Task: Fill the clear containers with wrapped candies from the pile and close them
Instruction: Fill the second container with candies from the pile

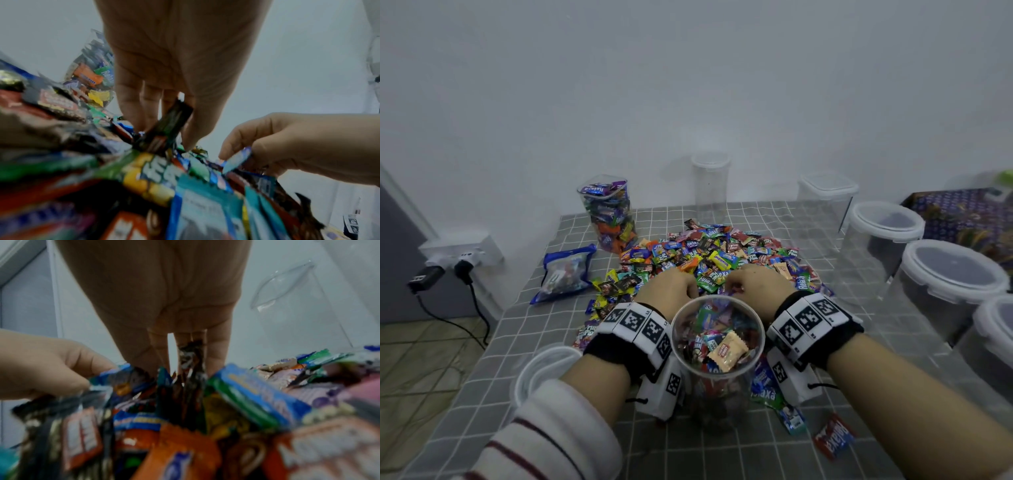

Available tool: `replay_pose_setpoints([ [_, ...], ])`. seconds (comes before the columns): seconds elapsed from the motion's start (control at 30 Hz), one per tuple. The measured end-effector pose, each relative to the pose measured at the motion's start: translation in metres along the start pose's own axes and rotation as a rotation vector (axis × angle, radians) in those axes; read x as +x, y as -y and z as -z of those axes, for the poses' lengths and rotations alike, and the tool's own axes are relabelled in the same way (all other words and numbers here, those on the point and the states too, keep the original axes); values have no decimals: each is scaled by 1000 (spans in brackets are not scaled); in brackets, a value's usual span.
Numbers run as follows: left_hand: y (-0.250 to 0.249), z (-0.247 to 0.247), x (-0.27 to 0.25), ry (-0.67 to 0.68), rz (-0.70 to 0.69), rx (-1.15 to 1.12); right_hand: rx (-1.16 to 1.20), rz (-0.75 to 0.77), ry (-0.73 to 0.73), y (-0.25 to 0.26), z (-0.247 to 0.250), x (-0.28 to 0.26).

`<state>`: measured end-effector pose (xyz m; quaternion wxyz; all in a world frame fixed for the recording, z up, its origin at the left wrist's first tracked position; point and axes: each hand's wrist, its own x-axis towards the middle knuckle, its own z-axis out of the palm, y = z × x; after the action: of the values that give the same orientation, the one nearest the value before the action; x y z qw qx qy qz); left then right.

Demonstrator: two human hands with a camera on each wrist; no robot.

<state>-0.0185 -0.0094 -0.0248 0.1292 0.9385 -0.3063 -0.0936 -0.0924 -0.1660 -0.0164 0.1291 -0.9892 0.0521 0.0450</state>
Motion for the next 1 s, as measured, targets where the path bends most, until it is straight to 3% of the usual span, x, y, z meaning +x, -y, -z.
replay_pose_setpoints([
  [0.07, 3, 2, -2, 13, 21, 14, -51, -13, 93, -3, 4, -2],
  [0.2, 4, 4, 3, 301, 2, 129, -196, -15, 362, -8, 2, 2],
  [0.33, -1, -6, 3, 399, -63, 274, -312, 1, 402, -7, -7, 2],
  [0.53, -9, -8, -3, 268, -172, 256, -246, 49, 246, -7, -9, 0],
  [0.77, -9, -8, -1, 164, -33, 226, -139, 71, 76, -6, -5, -4],
  [1.0, -3, 5, -11, -54, 10, -45, -12, 4, -102, -12, 2, -14],
])
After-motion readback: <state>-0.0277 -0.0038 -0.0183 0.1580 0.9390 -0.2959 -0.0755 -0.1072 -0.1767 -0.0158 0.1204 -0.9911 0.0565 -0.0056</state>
